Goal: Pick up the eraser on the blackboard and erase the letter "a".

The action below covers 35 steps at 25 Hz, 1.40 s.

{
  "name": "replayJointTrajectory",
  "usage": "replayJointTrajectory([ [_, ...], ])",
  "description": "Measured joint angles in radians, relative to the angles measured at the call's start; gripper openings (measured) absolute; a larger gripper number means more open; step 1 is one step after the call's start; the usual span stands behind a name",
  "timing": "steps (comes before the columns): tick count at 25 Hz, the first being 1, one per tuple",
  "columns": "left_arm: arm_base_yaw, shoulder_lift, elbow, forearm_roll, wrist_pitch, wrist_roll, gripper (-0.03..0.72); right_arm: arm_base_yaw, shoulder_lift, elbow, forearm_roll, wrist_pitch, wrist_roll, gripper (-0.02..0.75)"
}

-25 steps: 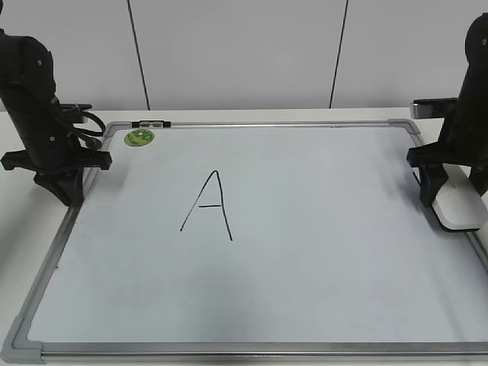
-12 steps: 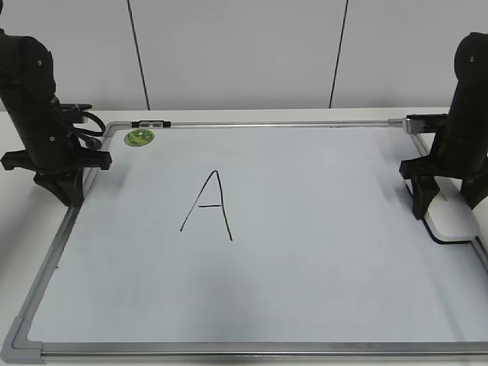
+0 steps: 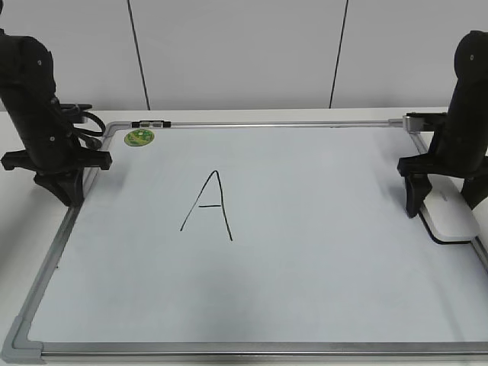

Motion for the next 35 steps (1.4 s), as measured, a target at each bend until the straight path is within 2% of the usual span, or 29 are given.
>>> replayJointTrajectory([
  [7,0.000,0.000,0.000,0.023,0.000,0.000,0.097,0.000,-0.002,-0.050,-0.012,0.000,0.016,0.671],
  [14,0.000,-0.016,-0.002,0.113,0.012,-0.010,0.596,0.000,-0.004,-0.084,-0.021,0.000,0.038,0.671],
  [16,0.000,-0.035,-0.002,0.125,0.015,-0.012,0.656,0.000,-0.004,-0.084,-0.023,0.000,0.038,0.671],
  [21,0.000,-0.111,-0.002,0.135,0.039,-0.012,0.687,0.000,-0.015,-0.084,-0.023,0.000,0.050,0.669],
  [29,0.000,-0.233,-0.002,0.139,0.122,-0.012,0.683,0.000,-0.162,-0.084,-0.012,0.002,0.064,0.657],
  [35,0.000,-0.291,-0.002,0.148,0.188,-0.012,0.669,0.000,-0.296,-0.084,0.016,0.007,0.099,0.617],
])
